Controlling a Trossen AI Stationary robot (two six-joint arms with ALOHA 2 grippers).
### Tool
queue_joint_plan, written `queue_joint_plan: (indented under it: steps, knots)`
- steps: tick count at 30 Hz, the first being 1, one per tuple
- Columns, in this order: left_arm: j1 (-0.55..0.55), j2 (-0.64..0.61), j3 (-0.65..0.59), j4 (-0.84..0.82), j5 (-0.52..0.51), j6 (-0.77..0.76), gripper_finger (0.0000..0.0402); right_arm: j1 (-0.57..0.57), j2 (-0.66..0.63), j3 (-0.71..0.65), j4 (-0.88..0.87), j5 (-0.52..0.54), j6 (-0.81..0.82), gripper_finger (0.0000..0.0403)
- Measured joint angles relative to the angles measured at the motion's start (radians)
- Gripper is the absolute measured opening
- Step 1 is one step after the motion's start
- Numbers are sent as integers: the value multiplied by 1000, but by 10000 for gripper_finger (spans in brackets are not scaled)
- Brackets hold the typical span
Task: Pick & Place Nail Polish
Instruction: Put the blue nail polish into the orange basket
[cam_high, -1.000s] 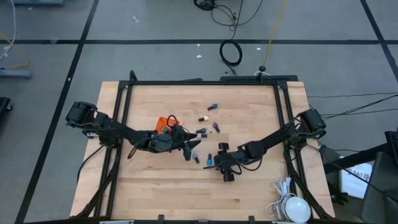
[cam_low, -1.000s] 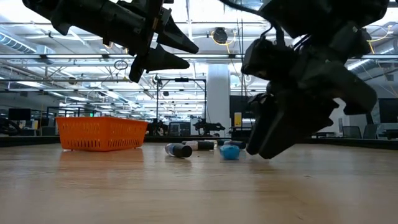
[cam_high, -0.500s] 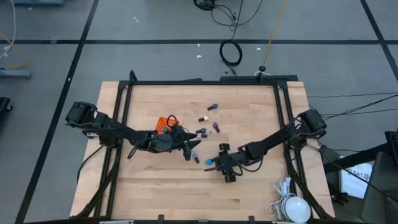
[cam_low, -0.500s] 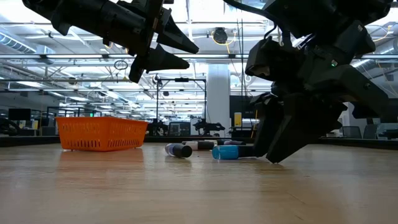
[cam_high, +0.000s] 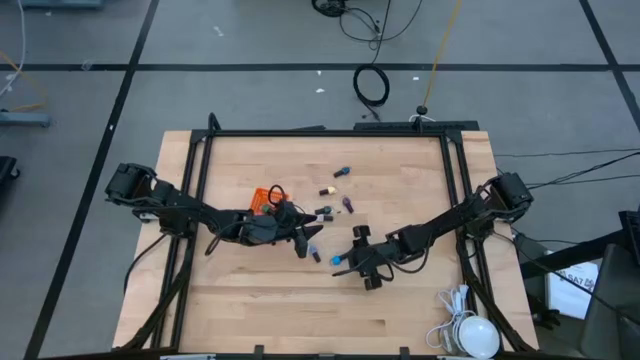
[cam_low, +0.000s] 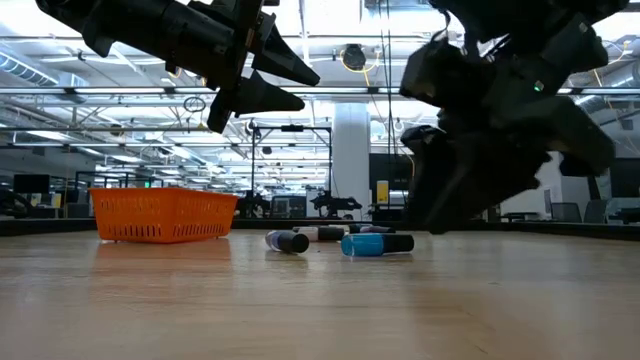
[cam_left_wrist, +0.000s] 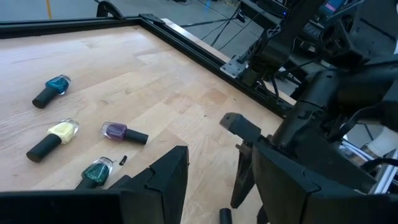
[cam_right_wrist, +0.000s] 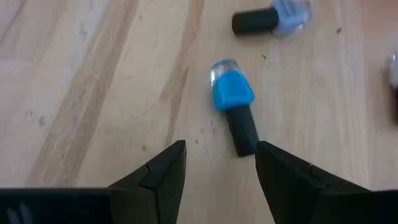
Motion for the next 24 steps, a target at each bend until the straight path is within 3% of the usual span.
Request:
queue_joint_plan:
  steps: [4, 9, 15, 19, 24]
  knots:
    - [0, 0, 0, 0, 0, -1, 175, -28, 38, 0, 52, -6, -57, 180]
    - [0, 0, 0, -3, 0, -3, 175, -66, 82, 1, 103, -103, -83, 180]
    - [0, 0, 0, -13, 0, -2, 175, -79, 113, 3, 105, -109, -75, 173]
    - [0, 0, 0, -16, 0, -2, 175, -79, 114, 3, 100, -107, -49, 139]
    - [0, 0, 0, -17, 0, 1, 175, -78, 113, 3, 85, -109, -65, 64]
